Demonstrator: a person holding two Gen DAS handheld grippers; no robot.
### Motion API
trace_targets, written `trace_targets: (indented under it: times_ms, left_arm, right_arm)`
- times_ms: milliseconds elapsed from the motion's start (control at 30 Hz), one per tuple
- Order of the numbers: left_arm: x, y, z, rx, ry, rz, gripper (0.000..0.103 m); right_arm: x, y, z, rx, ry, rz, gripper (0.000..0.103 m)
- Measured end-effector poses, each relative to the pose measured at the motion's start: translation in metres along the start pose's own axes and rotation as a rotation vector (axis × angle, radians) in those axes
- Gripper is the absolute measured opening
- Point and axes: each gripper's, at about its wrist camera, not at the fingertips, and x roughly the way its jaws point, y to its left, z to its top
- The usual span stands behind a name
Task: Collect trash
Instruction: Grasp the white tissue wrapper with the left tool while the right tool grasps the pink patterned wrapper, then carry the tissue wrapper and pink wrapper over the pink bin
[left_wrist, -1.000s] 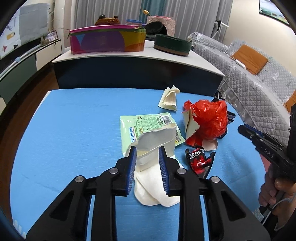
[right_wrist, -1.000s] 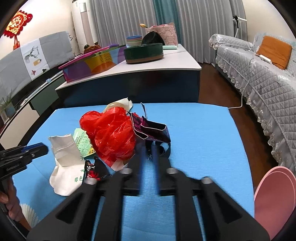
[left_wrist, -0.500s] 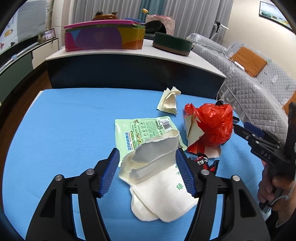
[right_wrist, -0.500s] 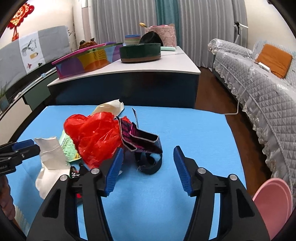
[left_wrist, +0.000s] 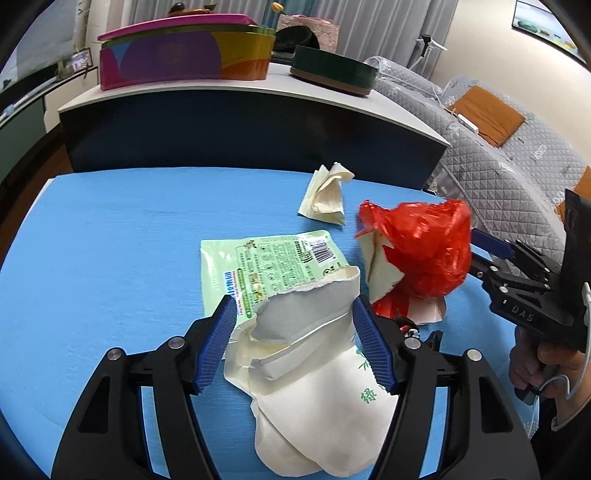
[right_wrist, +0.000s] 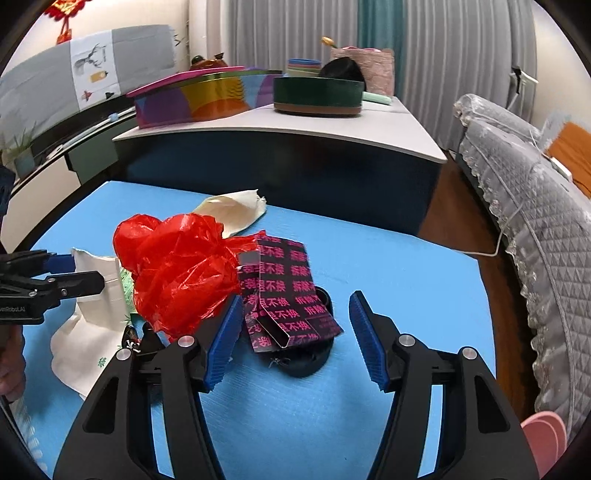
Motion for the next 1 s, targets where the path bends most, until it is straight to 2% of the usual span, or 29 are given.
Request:
trace_targets:
  times_ms: [67,100,167,233,300,333,433,567,1000]
  left_arm:
    - [-0.001,-0.001,0.0,0.01,0.0,0.003,0.061]
    - [-0.002,-0.001,0.0,0.015,0.001,0.004,0.055]
    - [-0.003,-0.001,0.0,0.019,0.005,0.011,0.045]
    - [-0.007,-0.001,0.001,0.02,0.006,0.01,0.033]
    - [-0.012,-0.002,0.001,0.028,-0.001,0.004,0.03]
    - [-0.015,-0.003,0.001,0.034,-0.005,0.003,0.027]
    - [-0.025,-0.009,0.001,0.061,-0.019,0.005,0.018]
    - [-0.041,-0.013,0.003,0.077,-0.044,0.007,0.008]
    - [-0.092,-0.031,0.002,0.094,-0.123,0.038,0.004]
  right_arm:
    - [0.001,0.002,0.0,-0.003,0.004,0.01,0.059]
    - [0.001,0.003,0.0,-0.008,0.007,0.016,0.054]
    - [0.002,0.006,0.0,-0.029,0.017,0.021,0.042]
    - [0.002,0.009,-0.001,-0.042,0.031,0.024,0.023]
    - [0.001,0.011,-0.003,-0.054,0.04,0.025,0.019]
    - [-0.001,0.013,-0.003,-0.061,0.039,0.022,0.013]
    - [-0.01,0.014,-0.001,-0.062,0.031,0.007,0.005]
    - [-0.027,0.011,0.002,-0.036,0.009,0.005,0.001]
    - [-0.1,0.021,0.003,-0.026,-0.047,-0.023,0.0]
